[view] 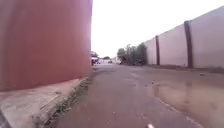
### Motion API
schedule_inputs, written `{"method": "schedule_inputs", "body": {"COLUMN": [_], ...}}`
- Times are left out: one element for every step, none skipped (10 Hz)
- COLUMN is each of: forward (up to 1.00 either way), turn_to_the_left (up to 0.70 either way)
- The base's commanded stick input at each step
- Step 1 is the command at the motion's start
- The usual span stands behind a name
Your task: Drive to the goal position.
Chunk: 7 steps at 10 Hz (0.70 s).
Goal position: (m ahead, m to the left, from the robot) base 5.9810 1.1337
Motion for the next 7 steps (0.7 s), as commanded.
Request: {"method": "schedule_inputs", "body": {"forward": [0.5, 0.5, 0.5, 0.5, 0.5, 0.5, 0.5], "turn_to_the_left": [0.0, 0.0, 0.0, 0.0, 0.0, 0.0, 0.0]}}
